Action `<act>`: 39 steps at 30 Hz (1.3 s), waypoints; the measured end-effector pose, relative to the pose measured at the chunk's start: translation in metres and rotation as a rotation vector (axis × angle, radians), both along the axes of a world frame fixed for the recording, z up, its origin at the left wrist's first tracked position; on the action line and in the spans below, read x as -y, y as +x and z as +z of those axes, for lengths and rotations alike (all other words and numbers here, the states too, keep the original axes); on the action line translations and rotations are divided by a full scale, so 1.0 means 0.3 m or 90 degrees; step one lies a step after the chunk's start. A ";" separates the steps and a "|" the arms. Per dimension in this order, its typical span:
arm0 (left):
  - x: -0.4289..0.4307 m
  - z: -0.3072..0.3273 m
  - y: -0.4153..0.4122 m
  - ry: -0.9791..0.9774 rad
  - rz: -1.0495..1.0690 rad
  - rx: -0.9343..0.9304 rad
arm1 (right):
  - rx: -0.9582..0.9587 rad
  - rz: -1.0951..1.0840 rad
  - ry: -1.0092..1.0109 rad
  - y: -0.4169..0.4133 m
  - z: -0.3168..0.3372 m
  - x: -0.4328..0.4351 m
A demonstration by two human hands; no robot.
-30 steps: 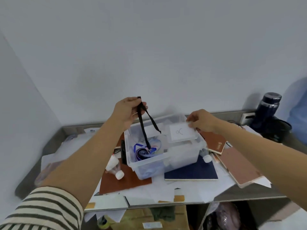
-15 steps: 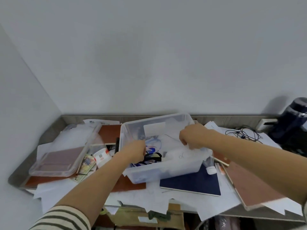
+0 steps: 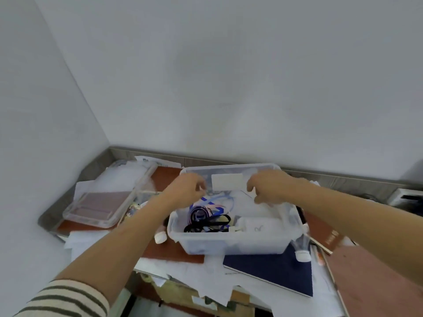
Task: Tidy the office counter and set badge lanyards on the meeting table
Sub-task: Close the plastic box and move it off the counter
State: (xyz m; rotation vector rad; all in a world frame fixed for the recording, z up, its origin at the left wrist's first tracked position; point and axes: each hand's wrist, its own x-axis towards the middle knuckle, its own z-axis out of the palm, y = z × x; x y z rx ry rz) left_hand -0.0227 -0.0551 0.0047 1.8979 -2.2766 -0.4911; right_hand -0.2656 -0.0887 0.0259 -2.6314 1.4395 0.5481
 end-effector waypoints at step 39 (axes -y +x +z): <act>-0.142 -0.348 1.215 0.061 0.913 -0.591 | 0.849 -0.523 0.356 1.413 -0.193 0.483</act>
